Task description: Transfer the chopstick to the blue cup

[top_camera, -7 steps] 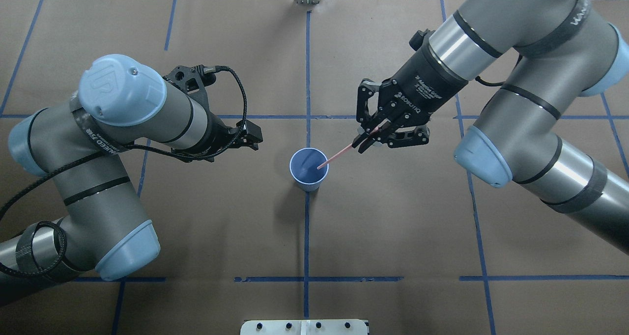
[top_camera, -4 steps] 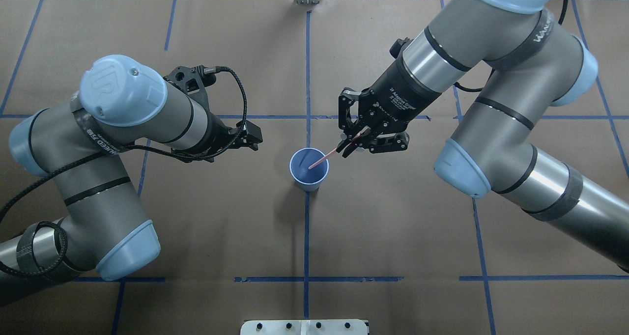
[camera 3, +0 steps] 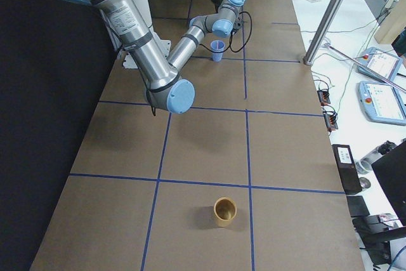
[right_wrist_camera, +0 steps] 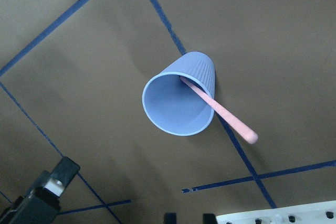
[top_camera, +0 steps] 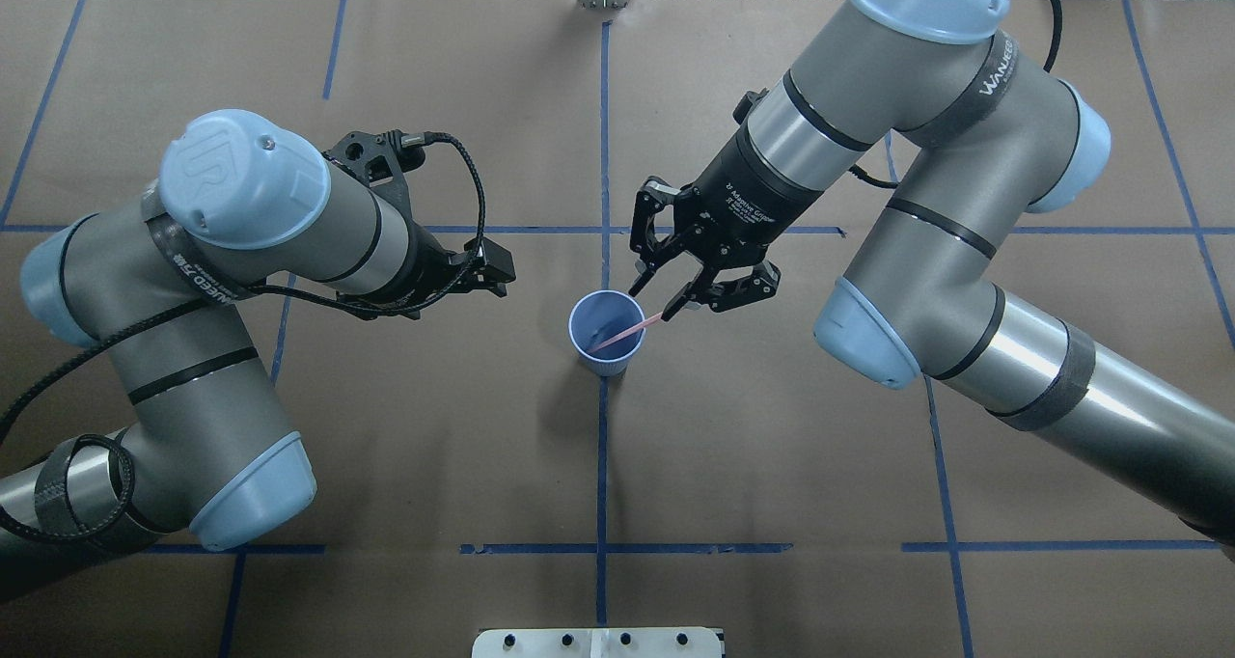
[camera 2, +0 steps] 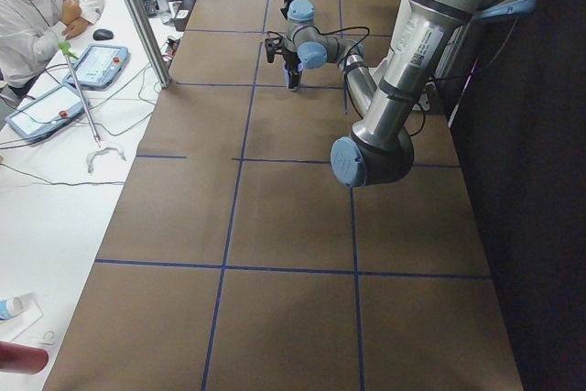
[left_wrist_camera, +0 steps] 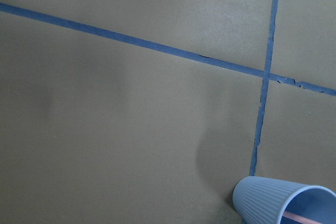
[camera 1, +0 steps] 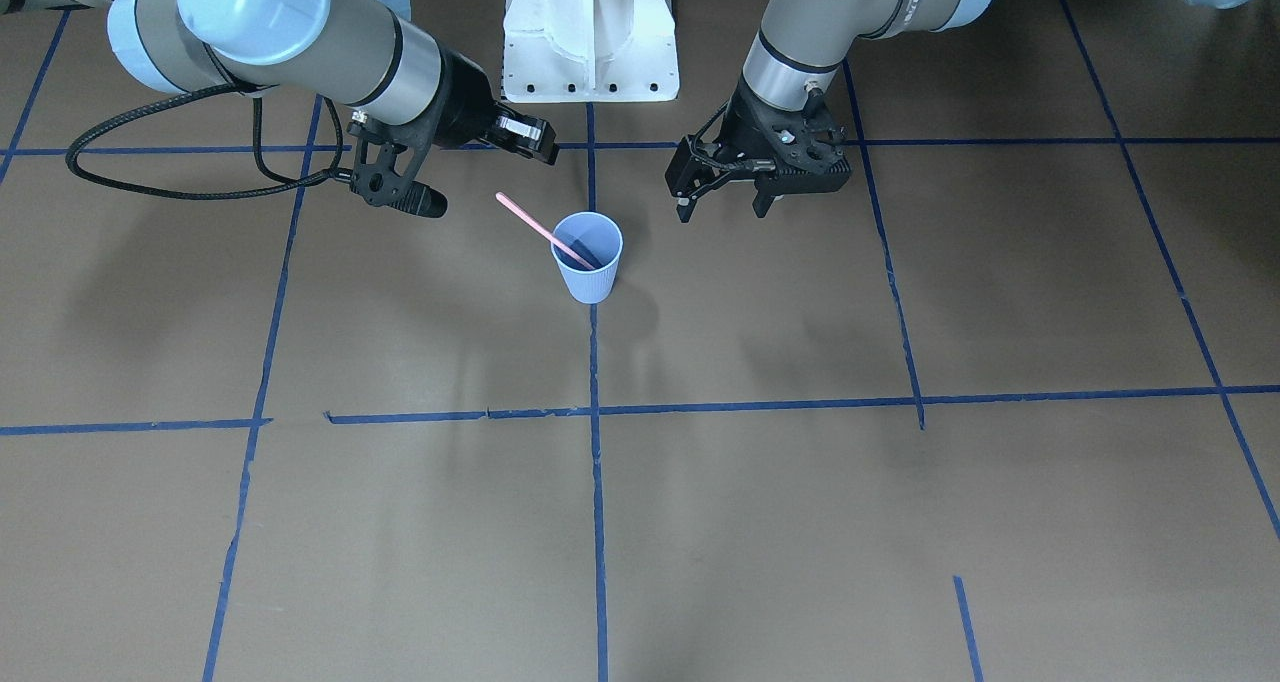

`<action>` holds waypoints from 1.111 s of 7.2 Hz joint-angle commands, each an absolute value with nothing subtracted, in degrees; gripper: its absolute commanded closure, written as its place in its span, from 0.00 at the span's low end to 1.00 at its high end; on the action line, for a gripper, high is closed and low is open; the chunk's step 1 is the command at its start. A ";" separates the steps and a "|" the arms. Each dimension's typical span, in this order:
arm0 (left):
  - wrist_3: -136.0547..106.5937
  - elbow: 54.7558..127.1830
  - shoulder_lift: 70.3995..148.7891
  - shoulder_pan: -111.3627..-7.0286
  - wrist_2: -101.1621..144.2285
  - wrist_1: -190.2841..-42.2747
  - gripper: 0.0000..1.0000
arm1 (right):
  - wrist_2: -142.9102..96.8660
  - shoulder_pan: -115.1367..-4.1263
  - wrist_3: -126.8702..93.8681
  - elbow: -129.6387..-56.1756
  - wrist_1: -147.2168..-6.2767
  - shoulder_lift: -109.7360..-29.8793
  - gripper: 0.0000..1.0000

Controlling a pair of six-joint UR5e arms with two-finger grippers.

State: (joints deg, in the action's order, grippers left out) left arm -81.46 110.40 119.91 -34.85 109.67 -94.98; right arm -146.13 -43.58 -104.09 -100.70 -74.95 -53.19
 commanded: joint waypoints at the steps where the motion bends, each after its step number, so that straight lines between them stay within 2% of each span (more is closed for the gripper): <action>1: -81.21 111.17 117.97 -35.07 109.77 -94.92 0.00 | -147.90 -47.86 -104.24 -103.07 -74.97 -55.70 0.00; 3: -75.46 112.23 113.32 -36.03 109.86 -94.92 0.00 | -148.80 -53.41 -102.23 -110.19 -74.97 -66.48 0.00; 5: -64.75 115.82 104.29 -39.53 110.39 -95.01 0.00 | -148.80 -59.65 -90.00 -110.57 -74.97 -75.79 0.00; 8: -43.42 116.81 92.50 -49.88 119.06 -95.01 0.00 | -143.82 -70.89 -53.82 -108.64 -75.41 -90.32 0.00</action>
State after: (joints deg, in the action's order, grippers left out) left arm -52.75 116.72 96.90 -45.25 115.71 -95.06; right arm -146.33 -66.62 -68.04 -109.60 -75.13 -85.27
